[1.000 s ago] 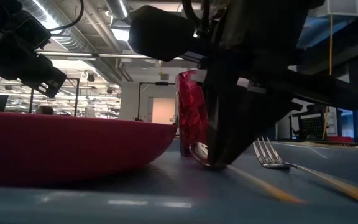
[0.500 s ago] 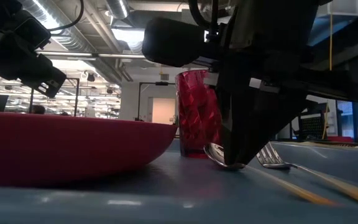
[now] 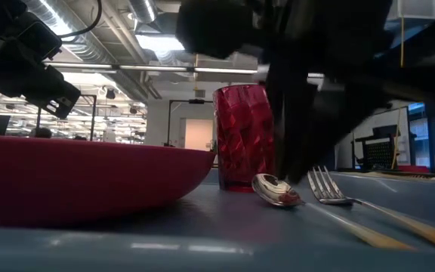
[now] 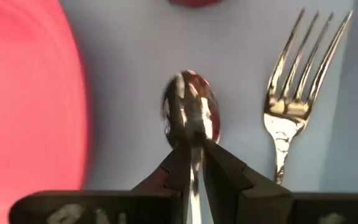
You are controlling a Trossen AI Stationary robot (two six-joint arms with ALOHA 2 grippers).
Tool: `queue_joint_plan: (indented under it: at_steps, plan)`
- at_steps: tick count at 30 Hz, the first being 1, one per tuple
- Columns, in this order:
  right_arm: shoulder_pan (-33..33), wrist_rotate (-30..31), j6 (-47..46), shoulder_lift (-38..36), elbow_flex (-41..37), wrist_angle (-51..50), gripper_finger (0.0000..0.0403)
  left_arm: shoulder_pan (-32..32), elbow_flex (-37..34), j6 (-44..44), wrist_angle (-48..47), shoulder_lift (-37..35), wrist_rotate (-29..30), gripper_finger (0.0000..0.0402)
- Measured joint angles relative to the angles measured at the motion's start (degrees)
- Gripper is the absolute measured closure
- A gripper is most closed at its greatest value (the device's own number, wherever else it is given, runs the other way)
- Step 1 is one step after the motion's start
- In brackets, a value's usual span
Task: Pick and place plate/cup/fork/spoon on tray
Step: Put the orange spoon on the blue serving tray to the left of the orange fork
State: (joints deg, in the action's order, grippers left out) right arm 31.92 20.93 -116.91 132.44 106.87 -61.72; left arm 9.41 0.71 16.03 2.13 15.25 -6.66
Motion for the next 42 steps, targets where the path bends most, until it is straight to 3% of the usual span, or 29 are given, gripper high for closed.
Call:
queue_joint_plan:
  at_steps: [4,11,22,42]
  plan:
    - [0.15,-0.13,0.16,0.0,2.43,-2.62,0.0358,0.0,0.0,0.0,0.01,0.0,0.02,0.0333]
    - [2.18,-6.07,-1.65,0.0,2.53,-1.24,0.0358,0.01,0.0,0.0,0.01,0.0,0.01,0.0333]
    - [4.83,-6.12,-6.49,0.11,2.44,-0.94,0.0388,0.0,0.0,0.0,0.01,0.0,0.01,0.0333]
    - [4.74,-8.86,-5.63,2.75,2.4,2.5,0.0389,0.0,0.0,0.0,0.01,0.0,0.02,0.0333]
